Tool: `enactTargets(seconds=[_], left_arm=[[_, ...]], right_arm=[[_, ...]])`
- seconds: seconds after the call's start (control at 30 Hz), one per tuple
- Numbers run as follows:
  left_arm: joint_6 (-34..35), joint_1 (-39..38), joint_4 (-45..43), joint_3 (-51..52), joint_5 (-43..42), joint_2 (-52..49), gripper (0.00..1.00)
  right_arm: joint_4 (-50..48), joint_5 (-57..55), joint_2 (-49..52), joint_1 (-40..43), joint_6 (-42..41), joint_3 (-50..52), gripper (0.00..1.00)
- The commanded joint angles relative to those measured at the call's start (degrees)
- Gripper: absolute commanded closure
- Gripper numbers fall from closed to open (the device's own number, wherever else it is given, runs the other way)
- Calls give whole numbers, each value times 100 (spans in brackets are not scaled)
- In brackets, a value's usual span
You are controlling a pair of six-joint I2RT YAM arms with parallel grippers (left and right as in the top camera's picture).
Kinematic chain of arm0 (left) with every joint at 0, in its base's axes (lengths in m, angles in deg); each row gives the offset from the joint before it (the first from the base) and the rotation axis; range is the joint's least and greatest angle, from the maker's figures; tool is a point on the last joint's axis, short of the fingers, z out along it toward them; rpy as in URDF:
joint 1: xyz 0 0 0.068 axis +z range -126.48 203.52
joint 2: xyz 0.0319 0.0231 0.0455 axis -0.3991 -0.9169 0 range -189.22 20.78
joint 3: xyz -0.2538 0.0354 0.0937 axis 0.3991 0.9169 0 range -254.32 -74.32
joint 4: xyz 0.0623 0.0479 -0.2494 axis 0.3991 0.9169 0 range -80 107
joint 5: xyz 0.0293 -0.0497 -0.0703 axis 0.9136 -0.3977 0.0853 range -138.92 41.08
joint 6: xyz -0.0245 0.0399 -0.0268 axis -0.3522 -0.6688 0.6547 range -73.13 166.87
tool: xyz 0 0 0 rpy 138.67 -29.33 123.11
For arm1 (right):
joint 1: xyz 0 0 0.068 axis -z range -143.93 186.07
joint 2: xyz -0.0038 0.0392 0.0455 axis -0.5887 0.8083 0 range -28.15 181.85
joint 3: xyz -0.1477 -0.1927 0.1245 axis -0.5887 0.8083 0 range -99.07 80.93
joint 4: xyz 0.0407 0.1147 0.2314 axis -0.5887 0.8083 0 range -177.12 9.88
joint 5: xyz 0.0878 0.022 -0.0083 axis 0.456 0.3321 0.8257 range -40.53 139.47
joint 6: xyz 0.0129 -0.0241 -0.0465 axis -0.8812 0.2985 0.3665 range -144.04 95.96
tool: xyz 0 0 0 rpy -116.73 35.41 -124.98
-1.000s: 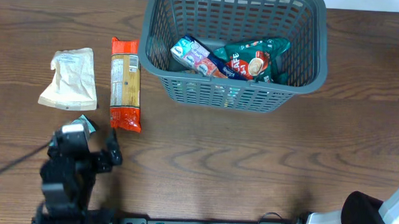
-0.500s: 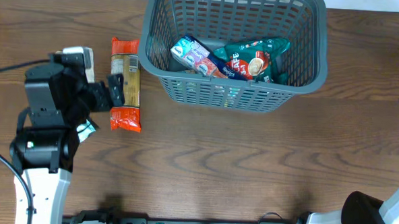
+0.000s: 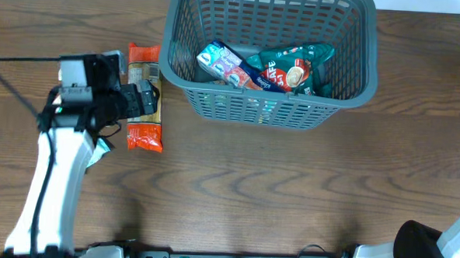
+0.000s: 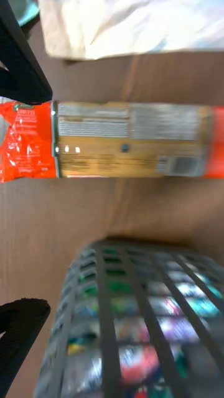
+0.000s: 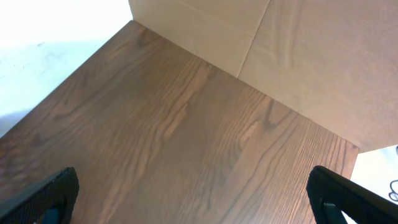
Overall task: Pack container
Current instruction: 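Move the left gripper over the spaghetti pack and lower onto it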
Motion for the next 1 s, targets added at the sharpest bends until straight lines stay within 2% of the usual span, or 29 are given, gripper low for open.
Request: enactTargets(seconds=[0.0, 0.43, 0.53, 0.67, 0.97], left_arm=[[-24, 17, 20, -254, -227, -391, 2], [-863, -103, 63, -260, 142, -1346, 2], [-909, -109, 103, -260, 457, -1414, 2], [-922, -109, 120, -334, 474, -1436, 2], [-922, -118, 691, -1370, 903, -1543, 2]], right_arm=[[4, -76, -7, 17, 46, -48, 1], [4, -76, -7, 17, 46, -48, 1], [4, -76, -7, 17, 46, -48, 1], [4, -76, -7, 17, 46, -48, 1], [4, -76, -7, 17, 48, -48, 1]])
